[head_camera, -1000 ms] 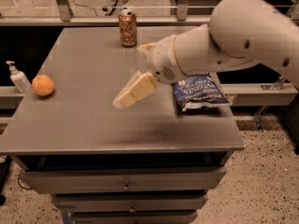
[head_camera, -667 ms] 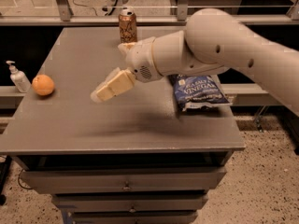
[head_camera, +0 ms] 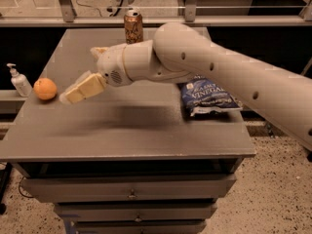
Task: Move orange near orange can
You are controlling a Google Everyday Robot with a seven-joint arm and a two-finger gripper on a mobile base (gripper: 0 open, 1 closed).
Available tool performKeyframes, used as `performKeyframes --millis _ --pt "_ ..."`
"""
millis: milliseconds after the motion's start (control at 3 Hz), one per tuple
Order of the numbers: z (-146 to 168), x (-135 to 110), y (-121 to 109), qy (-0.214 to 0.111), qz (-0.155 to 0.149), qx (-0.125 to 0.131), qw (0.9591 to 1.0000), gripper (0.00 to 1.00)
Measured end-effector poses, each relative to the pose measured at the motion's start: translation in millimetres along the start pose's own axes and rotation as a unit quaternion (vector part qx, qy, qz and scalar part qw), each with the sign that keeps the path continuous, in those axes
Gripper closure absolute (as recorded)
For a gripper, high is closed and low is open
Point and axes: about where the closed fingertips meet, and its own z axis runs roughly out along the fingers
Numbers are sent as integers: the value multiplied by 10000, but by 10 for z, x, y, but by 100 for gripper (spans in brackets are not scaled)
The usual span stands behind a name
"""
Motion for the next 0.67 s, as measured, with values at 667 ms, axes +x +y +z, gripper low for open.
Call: performKeyframes --millis 667 --pt "597 -70 -17 -266 -63 -141 9995 0"
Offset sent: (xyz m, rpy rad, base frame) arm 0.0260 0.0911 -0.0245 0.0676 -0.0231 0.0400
